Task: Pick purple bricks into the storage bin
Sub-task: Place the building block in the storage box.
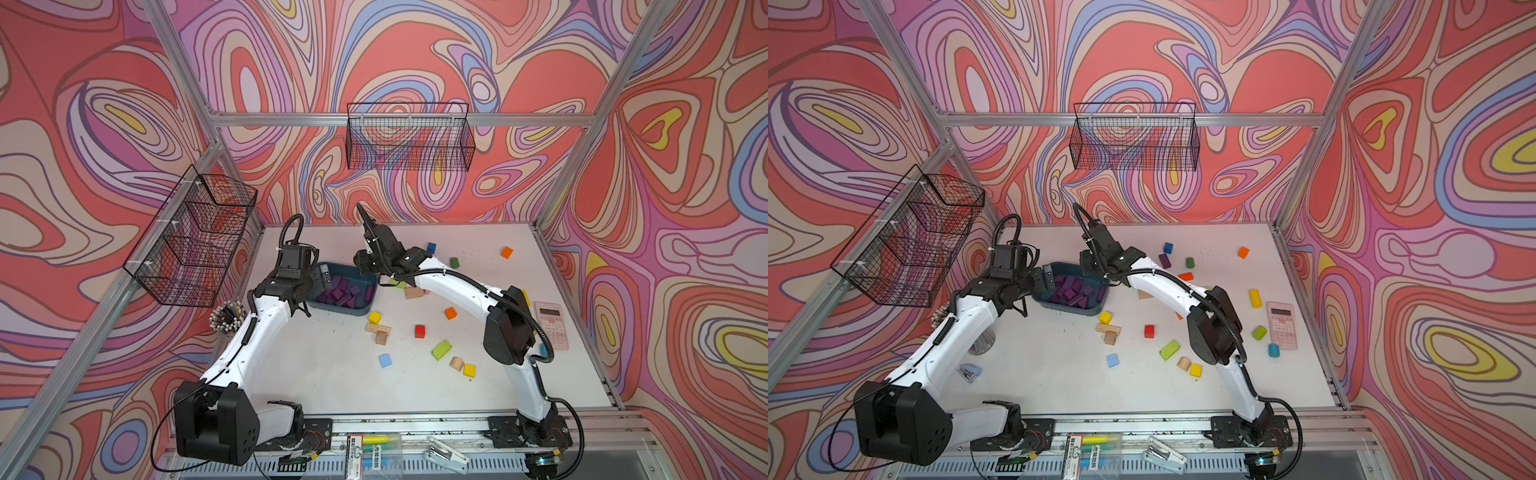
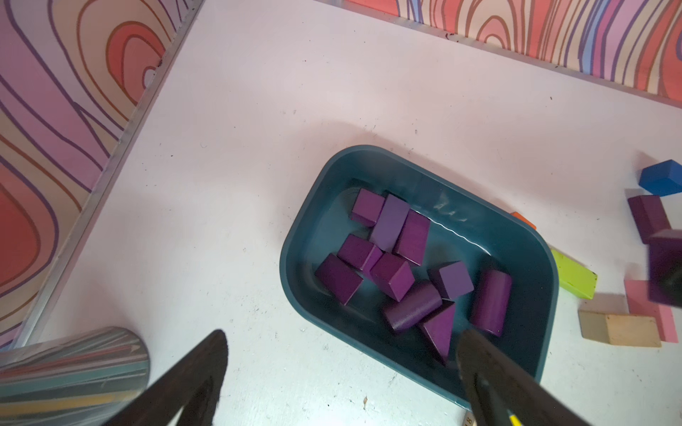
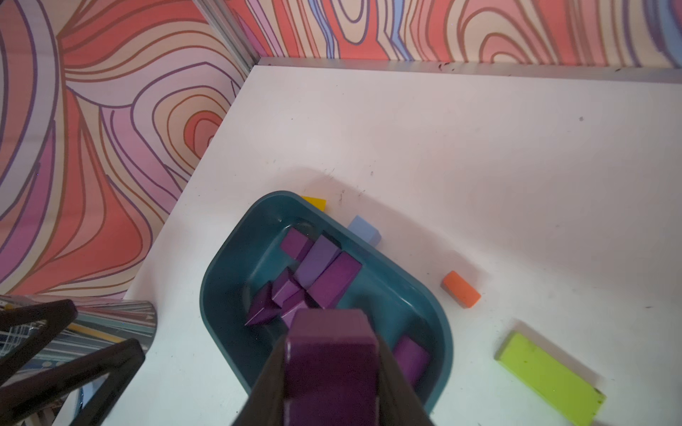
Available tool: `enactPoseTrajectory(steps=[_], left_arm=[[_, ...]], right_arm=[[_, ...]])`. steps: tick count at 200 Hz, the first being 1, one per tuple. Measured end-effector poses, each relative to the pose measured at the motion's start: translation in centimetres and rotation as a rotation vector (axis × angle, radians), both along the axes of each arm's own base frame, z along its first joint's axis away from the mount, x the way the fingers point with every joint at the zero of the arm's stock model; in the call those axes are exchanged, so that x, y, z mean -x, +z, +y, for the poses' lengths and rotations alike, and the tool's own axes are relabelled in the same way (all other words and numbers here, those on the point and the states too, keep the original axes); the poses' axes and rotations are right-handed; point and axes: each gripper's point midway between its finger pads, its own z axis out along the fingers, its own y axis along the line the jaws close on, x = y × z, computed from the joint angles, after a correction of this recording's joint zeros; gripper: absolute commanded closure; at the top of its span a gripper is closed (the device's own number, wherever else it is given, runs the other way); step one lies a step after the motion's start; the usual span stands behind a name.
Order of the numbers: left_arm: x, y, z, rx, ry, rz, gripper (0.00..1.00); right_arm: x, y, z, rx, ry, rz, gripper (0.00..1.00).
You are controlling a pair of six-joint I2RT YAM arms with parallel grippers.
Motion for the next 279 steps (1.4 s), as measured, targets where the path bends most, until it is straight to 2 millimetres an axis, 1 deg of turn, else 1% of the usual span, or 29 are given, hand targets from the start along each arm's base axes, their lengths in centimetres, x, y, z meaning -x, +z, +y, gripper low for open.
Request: enactPoseTrajectory(steps=[29, 64, 106, 127, 170, 222, 249, 261, 279], left_arm=[[0.2, 0.7, 0.7, -0.017, 0.034, -0.023, 0.0], [0.5, 1.0, 0.9, -0.018, 0.048, -0.035, 0.0], [0.5, 0.8, 0.7, -0.005, 0.046, -0.031, 0.0], [0.5, 0.8, 0.6, 0.003, 0.047, -0.031, 0.0], [0.5, 0.7, 0.3, 0.027, 0.039, -0.03, 0.0], [0.5, 0.7, -0.1, 0.044, 0.026, -0.027, 0.0], [0.5, 0.6, -0.2, 0.051, 0.027, -0.027, 0.0], [0.5, 0.6, -0.2, 0.053, 0.025, -0.027, 0.0], [0.5, 0.6, -0.2, 0.054, 0.025, -0.027, 0.0]], right_arm=[[0.7, -3.1, 1.5, -0.028, -0.002, 0.048, 0.77], [0.3, -6.2, 2.6, -0.056, -0.028, 0.082, 0.77], [-0.3, -9.1, 3.2, -0.051, -0.054, 0.103, 0.77], [-0.5, -10.2, 3.5, -0.041, -0.073, 0.105, 0.77], [-1.2, -11.2, 3.9, -0.043, -0.132, 0.091, 0.76], [-2.4, -11.3, 4.9, -0.076, -0.165, 0.076, 0.71], [-2.7, -11.3, 5.2, -0.082, -0.168, 0.075, 0.66], [-2.8, -10.8, 5.3, -0.09, -0.168, 0.07, 0.61], [-3.0, -10.1, 5.5, -0.107, -0.17, 0.063, 0.58]])
